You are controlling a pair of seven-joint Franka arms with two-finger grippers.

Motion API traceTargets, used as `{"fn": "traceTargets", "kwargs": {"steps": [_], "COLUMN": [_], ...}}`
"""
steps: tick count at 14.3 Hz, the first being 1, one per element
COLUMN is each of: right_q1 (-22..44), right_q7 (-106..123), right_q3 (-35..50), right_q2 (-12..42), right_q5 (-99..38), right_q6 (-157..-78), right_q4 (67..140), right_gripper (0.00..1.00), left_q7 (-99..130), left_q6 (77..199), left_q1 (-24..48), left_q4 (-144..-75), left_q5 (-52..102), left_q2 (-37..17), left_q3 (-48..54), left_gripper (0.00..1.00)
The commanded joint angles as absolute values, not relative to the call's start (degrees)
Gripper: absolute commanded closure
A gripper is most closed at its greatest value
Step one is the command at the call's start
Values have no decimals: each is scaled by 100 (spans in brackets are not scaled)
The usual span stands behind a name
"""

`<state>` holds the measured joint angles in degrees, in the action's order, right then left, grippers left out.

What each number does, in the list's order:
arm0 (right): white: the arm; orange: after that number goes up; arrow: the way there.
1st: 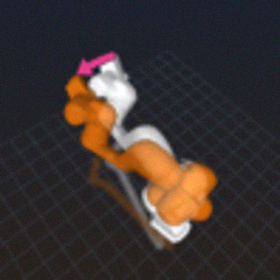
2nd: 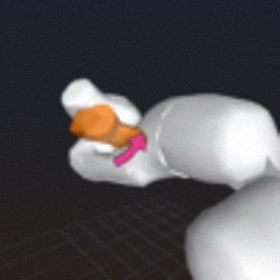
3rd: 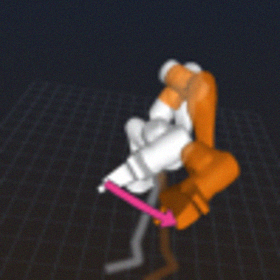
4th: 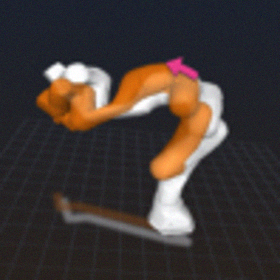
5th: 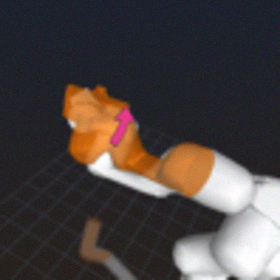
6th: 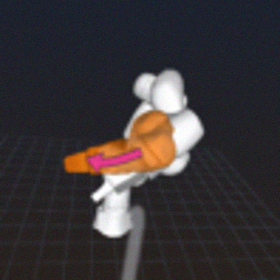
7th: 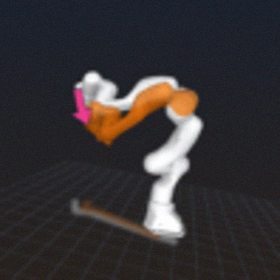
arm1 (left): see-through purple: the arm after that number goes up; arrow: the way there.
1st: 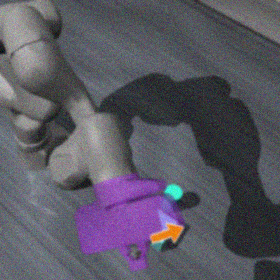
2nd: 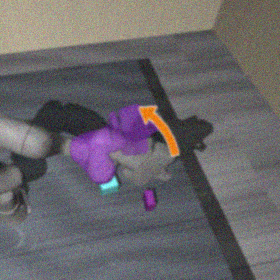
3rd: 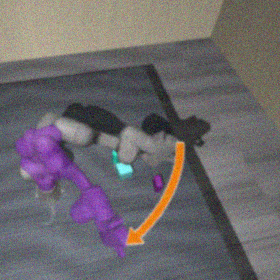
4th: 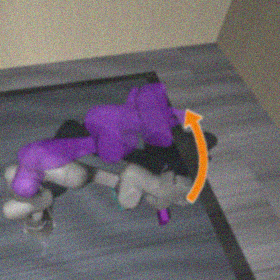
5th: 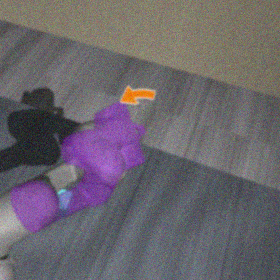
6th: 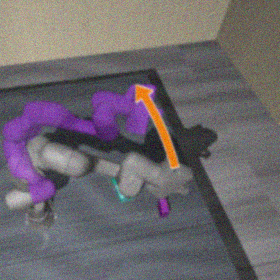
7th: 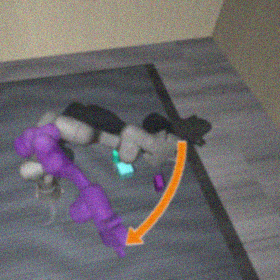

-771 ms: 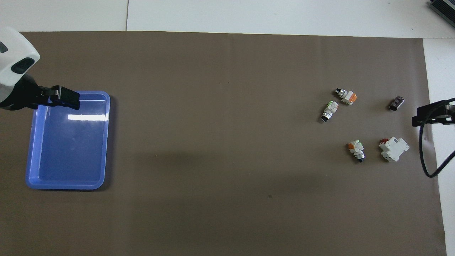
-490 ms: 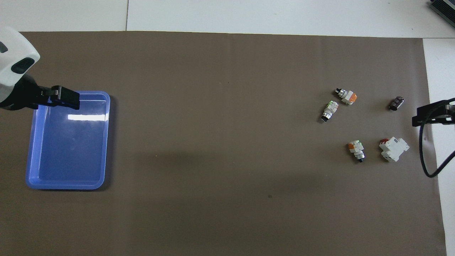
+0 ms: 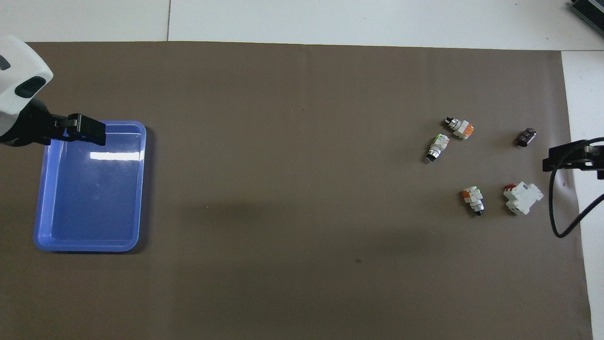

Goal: Turn and place switch with both arms

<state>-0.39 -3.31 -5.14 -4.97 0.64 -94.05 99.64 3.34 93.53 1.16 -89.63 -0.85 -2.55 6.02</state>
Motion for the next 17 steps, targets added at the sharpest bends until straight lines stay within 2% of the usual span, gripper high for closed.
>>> {"fn": "traceTargets", "kwargs": {"steps": [1, 3, 4, 8, 10, 17], "right_q1": [-140, -176, -271, -343, -317, -255], "right_q7": [296, 771, 1121, 2204, 2390, 2575], "right_q3": [-510, -518, -510, -510, -501, -492], "right_q2": [-1194, -1161, -960, -283, 86, 422], "right_q5": [-9, -9, -26, -79, -210, -246], "right_q6": [-10928, -11319, -11399, -12891, -13121, -13772], "right_q4": [11746, 12180, 12295, 13016, 13069, 13411], "right_gripper": [0, 0, 0, 0, 0, 0], "left_q7": [316, 316, 316, 316, 316, 316], "left_q6": [9343, 9343, 9343, 9343, 9343, 9343], "left_q1": [105, 105, 105, 105, 105, 105], "left_q4": [-9070, -9070, -9070, -9070, -9070, -9070], "left_q5": [-35, -35, -35, -35, -35, -35], "left_q2": [-149, -149, -149, -149, -149, -149], "left_q3": [580, 580, 580, 580, 580, 580], "left_gripper": [0, 0, 0, 0, 0, 0]}}
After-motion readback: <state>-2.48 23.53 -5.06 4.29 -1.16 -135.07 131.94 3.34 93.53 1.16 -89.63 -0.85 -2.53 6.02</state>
